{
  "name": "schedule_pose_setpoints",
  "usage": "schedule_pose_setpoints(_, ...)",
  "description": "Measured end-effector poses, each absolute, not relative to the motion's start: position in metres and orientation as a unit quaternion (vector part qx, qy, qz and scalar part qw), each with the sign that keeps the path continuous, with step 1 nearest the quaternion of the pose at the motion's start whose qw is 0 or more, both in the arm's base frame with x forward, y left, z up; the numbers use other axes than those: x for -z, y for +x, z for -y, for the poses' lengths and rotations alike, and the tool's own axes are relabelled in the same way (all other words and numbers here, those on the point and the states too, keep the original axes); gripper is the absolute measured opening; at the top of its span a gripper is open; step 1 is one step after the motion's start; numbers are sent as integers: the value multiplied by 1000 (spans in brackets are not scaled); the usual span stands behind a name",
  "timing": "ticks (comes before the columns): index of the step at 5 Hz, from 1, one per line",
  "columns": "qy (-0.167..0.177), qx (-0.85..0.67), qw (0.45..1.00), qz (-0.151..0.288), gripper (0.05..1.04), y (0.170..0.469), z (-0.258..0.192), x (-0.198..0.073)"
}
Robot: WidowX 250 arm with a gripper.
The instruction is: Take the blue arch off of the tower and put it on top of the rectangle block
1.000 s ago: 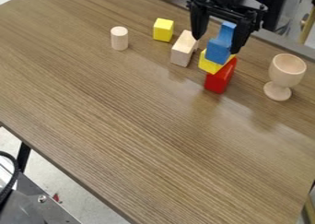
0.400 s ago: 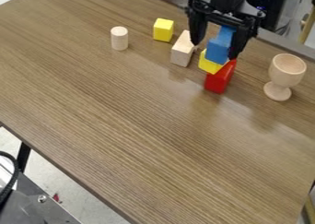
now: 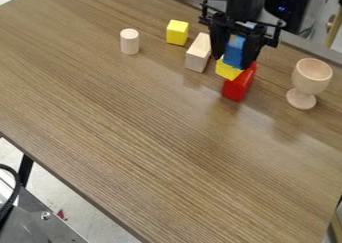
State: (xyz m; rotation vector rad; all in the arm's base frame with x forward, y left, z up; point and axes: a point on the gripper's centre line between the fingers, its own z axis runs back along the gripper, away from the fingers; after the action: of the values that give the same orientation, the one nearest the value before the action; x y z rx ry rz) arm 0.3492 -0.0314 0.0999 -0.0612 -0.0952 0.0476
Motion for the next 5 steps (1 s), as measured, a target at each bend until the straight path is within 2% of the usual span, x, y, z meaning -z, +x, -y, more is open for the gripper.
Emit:
schedule_pose_setpoints(2, -42, -36, 997, 56, 563, 348, 27, -107)
schedule_pose_setpoints(4, -60, -98, 991, 61, 562, 355, -13, -114)
schedule_pose_setpoints(5, -61, -129, 989, 38, 562, 359, -37, -95)
